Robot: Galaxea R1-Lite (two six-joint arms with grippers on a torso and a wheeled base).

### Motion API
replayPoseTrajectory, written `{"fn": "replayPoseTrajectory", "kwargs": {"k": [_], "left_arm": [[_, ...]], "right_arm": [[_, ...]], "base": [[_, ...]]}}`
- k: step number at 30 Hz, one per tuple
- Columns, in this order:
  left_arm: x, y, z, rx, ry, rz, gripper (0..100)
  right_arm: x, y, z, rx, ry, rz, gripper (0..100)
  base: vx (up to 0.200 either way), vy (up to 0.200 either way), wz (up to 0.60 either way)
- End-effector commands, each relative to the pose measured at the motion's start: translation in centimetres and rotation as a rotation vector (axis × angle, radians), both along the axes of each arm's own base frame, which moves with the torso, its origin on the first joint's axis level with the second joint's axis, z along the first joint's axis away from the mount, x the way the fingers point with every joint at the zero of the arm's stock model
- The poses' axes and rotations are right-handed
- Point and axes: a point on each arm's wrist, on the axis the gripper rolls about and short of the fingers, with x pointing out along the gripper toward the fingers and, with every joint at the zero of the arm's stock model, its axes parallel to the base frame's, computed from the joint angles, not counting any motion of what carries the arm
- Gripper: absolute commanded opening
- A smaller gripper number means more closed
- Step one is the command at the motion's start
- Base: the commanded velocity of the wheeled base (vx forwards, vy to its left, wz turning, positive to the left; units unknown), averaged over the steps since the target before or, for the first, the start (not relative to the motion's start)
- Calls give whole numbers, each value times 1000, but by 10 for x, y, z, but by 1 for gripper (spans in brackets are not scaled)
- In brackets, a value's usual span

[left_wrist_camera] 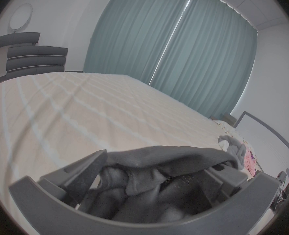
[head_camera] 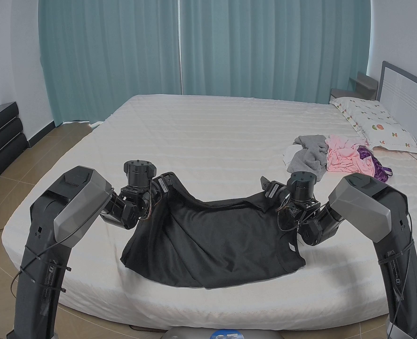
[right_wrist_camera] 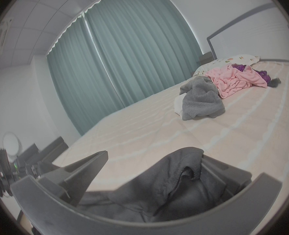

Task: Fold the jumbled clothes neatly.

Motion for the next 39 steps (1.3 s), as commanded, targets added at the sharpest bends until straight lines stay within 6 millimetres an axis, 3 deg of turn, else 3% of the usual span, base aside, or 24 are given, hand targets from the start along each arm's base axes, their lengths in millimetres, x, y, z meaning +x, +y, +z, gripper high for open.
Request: {"fn": "replayPoseTrajectory", "kwargs": {"k": [1, 3, 8, 10, 12, 16, 20, 21, 23, 25, 34, 39], "left_arm": [[13, 12, 20, -32, -113, 35, 100], [20, 16, 28, -42, -163, 50, 100], [29, 24, 31, -44, -189, 79, 100], [28, 30, 5, -14, -117, 94, 100], [22, 29, -8, 3, -57, 88, 100], [6, 30, -26, 18, 39, 75, 100], [-7, 38, -15, 13, 66, 80, 100], [-18, 42, 8, -24, 53, 83, 100], [-21, 44, 14, -43, 49, 82, 100], [-37, 46, 38, -117, 57, 37, 100], [-73, 69, 62, -143, 96, 28, 100], [-107, 72, 74, -151, 85, 25, 100]], "right_arm": [[21, -2, 39, 136, -141, -46, 100], [29, -5, 52, 157, -190, -94, 100], [31, -7, 48, 158, -186, -108, 100], [29, -10, 16, 119, -94, -117, 100], [26, -11, 3, 100, -43, -119, 100], [17, -18, -4, 87, 9, -126, 100], [-1, -24, 11, 106, 50, -76, 100], [-19, -26, 23, 142, 88, -16, 100], [-22, -27, 26, 149, 96, -2, 100], [-39, -28, 38, 172, 121, 42, 100], [-77, -33, 48, 169, 147, 76, 100], [-101, -37, 48, 170, 146, 85, 100]], "base": [[0, 0, 0], [0, 0, 0], [0, 0, 0], [0, 0, 0], [0, 0, 0], [0, 0, 0], [0, 0, 0], [0, 0, 0], [0, 0, 0], [0, 0, 0], [0, 0, 0], [0, 0, 0]]}}
